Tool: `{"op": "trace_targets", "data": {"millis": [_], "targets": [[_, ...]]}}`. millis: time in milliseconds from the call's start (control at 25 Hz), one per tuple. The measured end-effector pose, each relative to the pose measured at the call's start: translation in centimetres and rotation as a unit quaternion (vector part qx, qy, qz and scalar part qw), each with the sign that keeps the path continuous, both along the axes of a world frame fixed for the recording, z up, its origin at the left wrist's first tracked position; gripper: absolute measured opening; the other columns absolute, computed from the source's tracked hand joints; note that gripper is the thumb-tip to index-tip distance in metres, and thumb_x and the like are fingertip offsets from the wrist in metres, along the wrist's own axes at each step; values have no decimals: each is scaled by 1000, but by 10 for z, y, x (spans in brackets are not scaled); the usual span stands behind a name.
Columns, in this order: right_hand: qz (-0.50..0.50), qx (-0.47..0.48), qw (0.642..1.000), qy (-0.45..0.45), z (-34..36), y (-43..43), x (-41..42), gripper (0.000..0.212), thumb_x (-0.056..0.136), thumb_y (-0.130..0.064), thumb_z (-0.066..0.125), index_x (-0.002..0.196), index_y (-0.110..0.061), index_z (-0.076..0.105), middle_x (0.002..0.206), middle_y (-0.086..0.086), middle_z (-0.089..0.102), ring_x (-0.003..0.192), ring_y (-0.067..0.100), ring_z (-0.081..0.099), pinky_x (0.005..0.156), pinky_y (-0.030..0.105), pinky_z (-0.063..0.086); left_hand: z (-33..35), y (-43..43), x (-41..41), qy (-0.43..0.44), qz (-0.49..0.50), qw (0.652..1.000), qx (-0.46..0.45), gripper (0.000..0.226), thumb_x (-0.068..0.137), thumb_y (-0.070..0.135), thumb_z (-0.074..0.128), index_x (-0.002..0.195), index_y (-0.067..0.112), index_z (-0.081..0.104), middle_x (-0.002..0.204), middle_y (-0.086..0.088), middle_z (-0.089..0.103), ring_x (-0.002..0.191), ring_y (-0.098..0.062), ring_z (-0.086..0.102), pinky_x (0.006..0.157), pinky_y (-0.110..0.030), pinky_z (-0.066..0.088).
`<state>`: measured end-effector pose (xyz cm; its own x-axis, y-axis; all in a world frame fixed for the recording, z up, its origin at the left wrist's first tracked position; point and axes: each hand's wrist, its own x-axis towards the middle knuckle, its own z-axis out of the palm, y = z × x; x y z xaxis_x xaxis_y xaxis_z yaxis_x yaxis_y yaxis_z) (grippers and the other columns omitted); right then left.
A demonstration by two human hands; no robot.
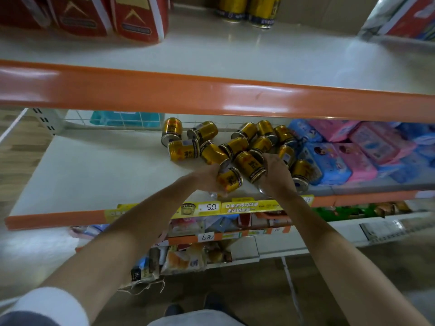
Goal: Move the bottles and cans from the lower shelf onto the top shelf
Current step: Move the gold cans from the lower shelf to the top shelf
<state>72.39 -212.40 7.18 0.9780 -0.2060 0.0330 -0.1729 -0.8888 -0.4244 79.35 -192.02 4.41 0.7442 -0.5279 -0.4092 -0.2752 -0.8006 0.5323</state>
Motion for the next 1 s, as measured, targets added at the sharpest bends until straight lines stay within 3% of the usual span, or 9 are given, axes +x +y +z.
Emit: {"op": "trace_targets", "data": {"millis": [160,240,360,480,720,1000], "targets": [[17,-1,1000,7,-3,8,10,57,89,-17,65,142,-9,45,139,11,48,130,28,45,106,40,40,6,32,5,3,0,998,-69,70,64,24,89,124,18,53,115,-3,61,101,-20,61,89,-39,54],[38,-7,999,6,-5,19,19,58,88,-11,65,142,-8,45,140,12,48,133,29,43,108,41,39,7,61,6,-1,7,991,-130,64,62,23,91,118,27,59,112,1,63,101,-19,63,88,-41,54],[64,-4,998,12,-8,43,34,58,84,-2,62,140,-5,46,140,15,47,132,32,43,108,42,40,10,105,1,-2,91,978,-189,68,54,23,93,111,34,57,113,-2,62,103,-22,63,88,-46,55],[100,6,995,16,-14,79,47,55,82,-2,61,135,-5,50,131,14,52,123,31,48,102,42,43,14,148,-5,-42,171,966,-190,75,54,18,93,117,28,54,116,-3,58,105,-22,60,88,-41,57],[151,-77,985,-42,-24,129,74,46,77,-3,60,123,-2,54,119,18,56,113,35,51,97,46,44,7,216,-13,-70,252,946,-193,78,56,1,87,123,20,52,116,-5,59,106,-24,59,85,-41,56],[197,-104,974,-48,-29,151,107,60,72,-7,73,127,-3,50,125,17,54,120,35,49,96,44,44,-4,239,-10,-80,265,940,-201,70,54,9,80,117,19,53,112,-6,61,105,-25,60,85,-42,54]]}}
